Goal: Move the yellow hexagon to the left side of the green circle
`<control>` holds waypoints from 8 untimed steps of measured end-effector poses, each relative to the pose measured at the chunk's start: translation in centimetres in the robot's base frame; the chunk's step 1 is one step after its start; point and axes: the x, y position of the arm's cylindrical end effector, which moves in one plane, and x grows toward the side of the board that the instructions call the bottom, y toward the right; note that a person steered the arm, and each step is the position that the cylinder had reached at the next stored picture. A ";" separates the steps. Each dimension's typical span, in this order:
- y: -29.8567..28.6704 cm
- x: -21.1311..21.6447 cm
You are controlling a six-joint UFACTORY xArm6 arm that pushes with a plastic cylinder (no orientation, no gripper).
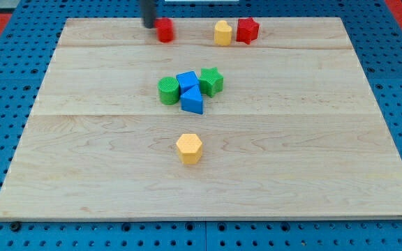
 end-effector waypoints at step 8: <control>0.9 30.0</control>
